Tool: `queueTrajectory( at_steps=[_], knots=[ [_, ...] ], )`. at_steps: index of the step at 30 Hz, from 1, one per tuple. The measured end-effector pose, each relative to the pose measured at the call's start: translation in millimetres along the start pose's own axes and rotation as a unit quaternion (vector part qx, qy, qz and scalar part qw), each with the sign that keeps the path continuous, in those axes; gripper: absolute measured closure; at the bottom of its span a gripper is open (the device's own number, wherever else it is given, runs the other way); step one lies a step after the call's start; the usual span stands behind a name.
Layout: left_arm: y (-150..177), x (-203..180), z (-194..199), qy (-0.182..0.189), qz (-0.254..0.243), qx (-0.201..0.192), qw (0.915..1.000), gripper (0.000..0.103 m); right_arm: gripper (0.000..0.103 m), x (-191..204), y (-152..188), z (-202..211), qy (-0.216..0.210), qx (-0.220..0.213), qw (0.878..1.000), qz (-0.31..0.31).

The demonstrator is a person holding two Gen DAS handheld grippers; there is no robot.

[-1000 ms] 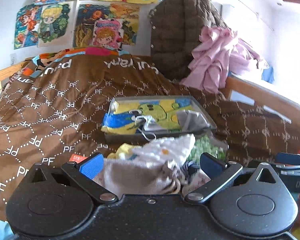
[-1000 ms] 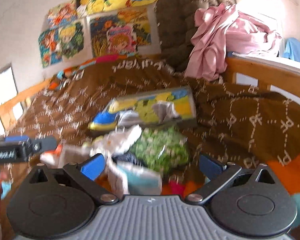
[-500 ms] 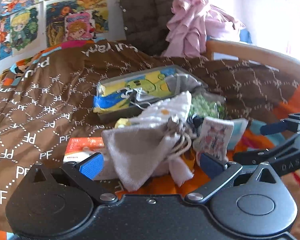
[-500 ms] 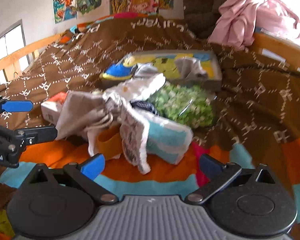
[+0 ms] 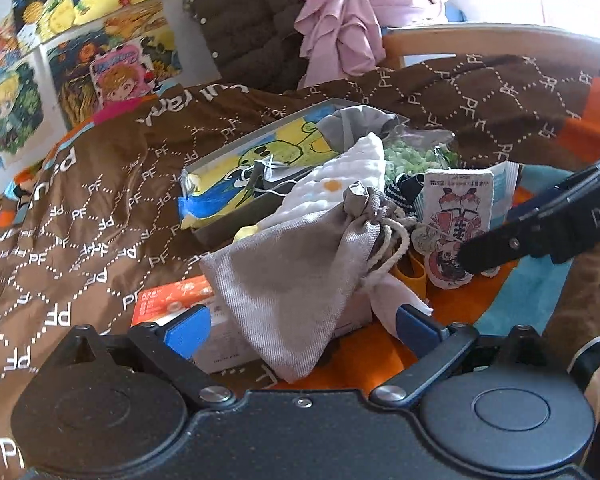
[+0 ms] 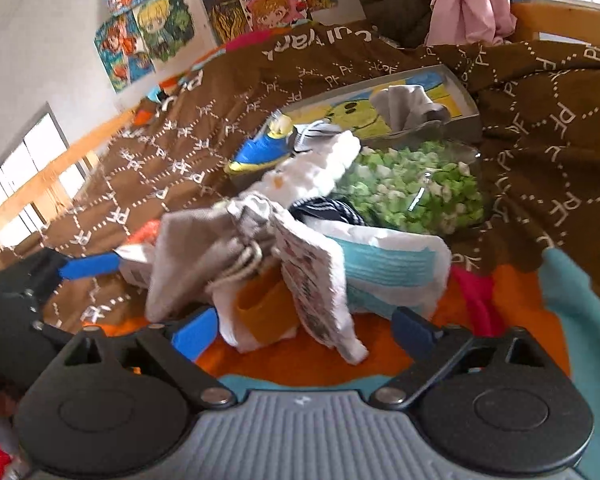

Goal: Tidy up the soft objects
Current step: 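Grasp the grey drawstring pouch with left tool while right tool grasps the printed card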

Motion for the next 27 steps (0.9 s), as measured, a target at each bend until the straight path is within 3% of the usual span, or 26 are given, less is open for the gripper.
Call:
queueTrajectory(
  at_steps=[10,14,19,21,25,27],
  knots=[
    [3,-5,-17,0.017,0.007,0.014,0.9997,0.008,0.023,-6,-4,-10,0.007,-0.018,1.000,-0.009],
    [4,-7,-21,0.006,-0.021,0.016,0.9996,0.023,0.036,-6,-3,-16,0.006,-0.009,1.000,-0.006],
    [0,-12,-23,-0.028,-0.074,0.007,0.9969,0.043,0.064,-3,0,-19,0.012,0.005,1.000,0.007],
    [-1,-16,-23,-0.031,-0.090,0.009,0.9954,0.053,0.070,-2,1,-20,0.012,0.008,1.000,0.010],
    [0,-26,-24,-0.040,-0.115,0.010,0.9925,0.062,0.079,1,2,-21,0.015,0.012,1.000,0.020],
    [0,-30,-24,-0.039,-0.119,0.013,0.9921,0.073,0.080,2,3,-21,0.016,0.012,0.999,0.027]
  ],
)
Point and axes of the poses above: each gripper's, at about its wrist camera, not at the fingertips, and z roughly against the way its jaws point, x to its left, y to its underside, the point moved 8 cm from there along -z, roughly the way its jaws point, and after that the axes turned 8 degrees about -y, right-handed, at the moved point
